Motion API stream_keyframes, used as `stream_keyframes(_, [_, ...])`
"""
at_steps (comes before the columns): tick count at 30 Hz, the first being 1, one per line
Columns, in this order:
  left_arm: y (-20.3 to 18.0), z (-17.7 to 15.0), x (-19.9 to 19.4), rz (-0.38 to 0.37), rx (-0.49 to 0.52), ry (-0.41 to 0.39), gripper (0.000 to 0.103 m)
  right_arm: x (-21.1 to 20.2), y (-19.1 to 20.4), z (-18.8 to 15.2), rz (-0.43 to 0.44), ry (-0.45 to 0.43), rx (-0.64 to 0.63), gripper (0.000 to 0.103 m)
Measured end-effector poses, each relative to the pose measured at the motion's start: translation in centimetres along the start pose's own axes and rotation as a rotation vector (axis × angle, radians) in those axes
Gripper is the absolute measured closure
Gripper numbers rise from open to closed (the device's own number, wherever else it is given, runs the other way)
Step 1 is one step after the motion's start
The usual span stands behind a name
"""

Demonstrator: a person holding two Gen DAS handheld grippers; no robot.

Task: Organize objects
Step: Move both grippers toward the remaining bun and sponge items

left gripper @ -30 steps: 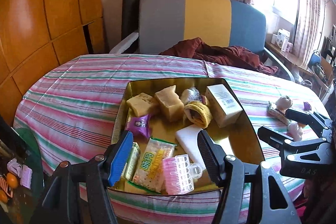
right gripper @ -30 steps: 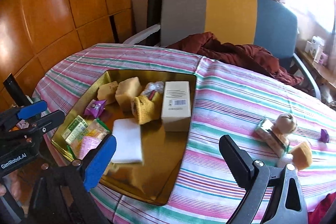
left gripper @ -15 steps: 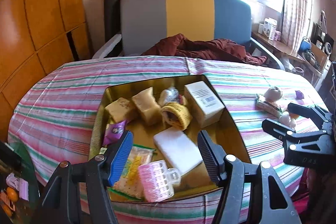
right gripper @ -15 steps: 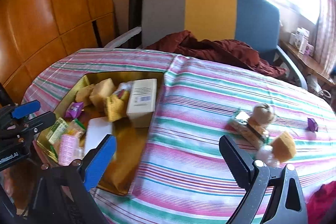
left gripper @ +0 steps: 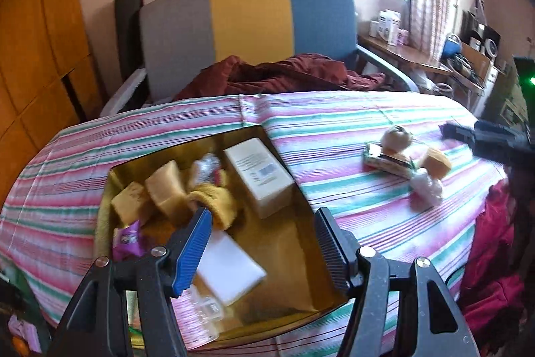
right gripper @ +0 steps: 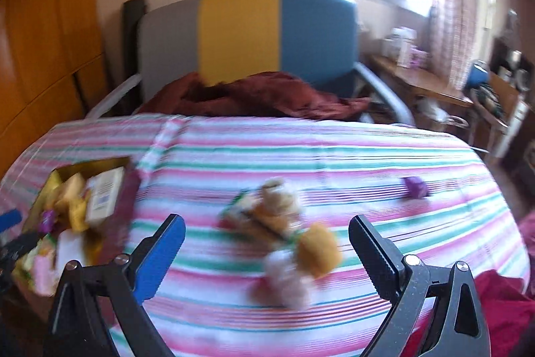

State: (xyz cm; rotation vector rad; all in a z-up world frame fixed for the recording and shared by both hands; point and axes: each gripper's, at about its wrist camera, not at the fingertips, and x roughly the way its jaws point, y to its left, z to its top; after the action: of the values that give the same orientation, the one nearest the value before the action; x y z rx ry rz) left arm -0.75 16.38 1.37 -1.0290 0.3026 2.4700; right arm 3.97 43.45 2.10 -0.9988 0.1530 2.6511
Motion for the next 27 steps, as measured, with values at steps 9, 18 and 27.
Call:
stream_keyframes(9, [-3.4, 1.6, 1.7, -0.071, 0.057, 0.029, 0.039, 3.1, -8.6, 1.2, -0.121, -0.002, 0.189, 0.004])
stream_keyframes(18, [-7.7, 4.5, 4.3, -0.16, 0.113, 0.056, 0.039, 4.5, -13.0, -0.7, -0.063, 0.057, 0.408, 0.004])
stream_keyframes(27, [-13.2, 8.7, 9.4, -0.327, 0.143, 0.123, 0.039, 4.7, -13.6, -1.1, -0.062, 0.086, 0.439, 0.004])
